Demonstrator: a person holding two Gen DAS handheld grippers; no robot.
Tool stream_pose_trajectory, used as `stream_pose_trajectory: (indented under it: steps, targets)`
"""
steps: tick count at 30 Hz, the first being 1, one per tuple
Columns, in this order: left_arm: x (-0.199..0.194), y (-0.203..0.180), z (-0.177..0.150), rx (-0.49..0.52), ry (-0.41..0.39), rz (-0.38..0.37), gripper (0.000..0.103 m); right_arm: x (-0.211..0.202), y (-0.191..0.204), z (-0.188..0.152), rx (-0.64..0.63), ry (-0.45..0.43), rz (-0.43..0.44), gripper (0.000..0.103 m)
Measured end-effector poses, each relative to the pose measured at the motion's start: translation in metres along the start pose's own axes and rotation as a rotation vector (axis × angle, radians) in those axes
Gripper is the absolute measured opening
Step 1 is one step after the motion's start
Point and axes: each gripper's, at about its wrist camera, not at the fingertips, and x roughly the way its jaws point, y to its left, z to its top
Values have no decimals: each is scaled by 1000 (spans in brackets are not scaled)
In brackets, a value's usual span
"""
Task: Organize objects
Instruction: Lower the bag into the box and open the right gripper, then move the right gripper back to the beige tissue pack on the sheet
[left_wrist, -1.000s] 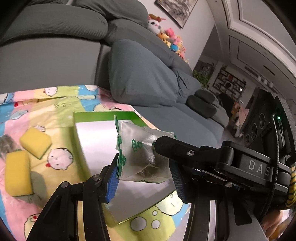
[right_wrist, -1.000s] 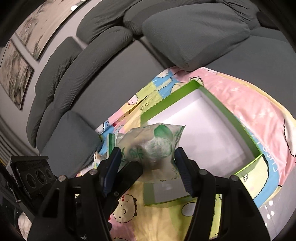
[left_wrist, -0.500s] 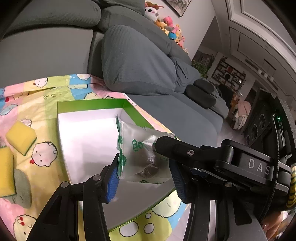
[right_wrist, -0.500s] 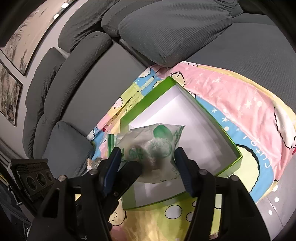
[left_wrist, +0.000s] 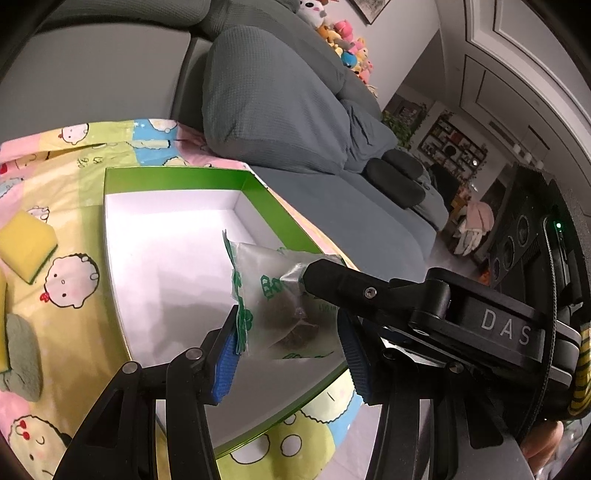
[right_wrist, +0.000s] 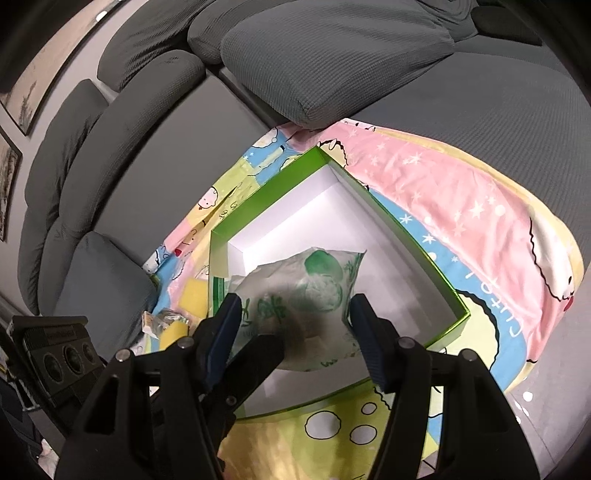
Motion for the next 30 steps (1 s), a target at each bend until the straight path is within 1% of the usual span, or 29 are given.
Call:
stream_pose_trajectory:
  steps: [5,7,8,9,12,15,17,19,21,24,27,29,30]
  targets:
    - [-1,3,-5,-15,13,-14,52,3,3,-1,-12,7,-33,62]
    - [-5,4,-5,-25,0,-23,52,4,5,-2,-10,8,-46,67]
    - [-8,5,-5,-31,-2,-28,52,3,6,-2,-9,6,-47,71]
    - [-11,6,-5,-37,-6,-32,52,3,8,-2,-10,-1,-45,74]
    - [-23,10,-4,-44,-14,-16,52,-1,14,-3,-16,-18,-28,76]
    - [-40,17,-3,-42,-44,5,52,-3,24,-6,-39,-39,-37,80]
    - [-52,23,-2,-45,-61,28,62,-4,31,-7,-62,-52,-50,80]
    - [-65,31,-1,-48,-81,54,66,-5,42,-10,-96,-69,-52,80]
    - [-78,40,-1,-55,-97,80,66,-6,52,-12,-128,-84,-53,84]
    - [-97,51,-2,-63,-116,128,66,-5,71,-18,-194,-99,-42,85]
    - [-117,62,-6,-48,-135,200,68,-2,90,-23,-252,-92,-13,87]
    - [-131,72,-11,-55,-156,257,68,1,103,-27,-292,-87,0,88]
    - [-141,81,-15,-73,-171,290,71,2,109,-29,-311,-86,5,89]
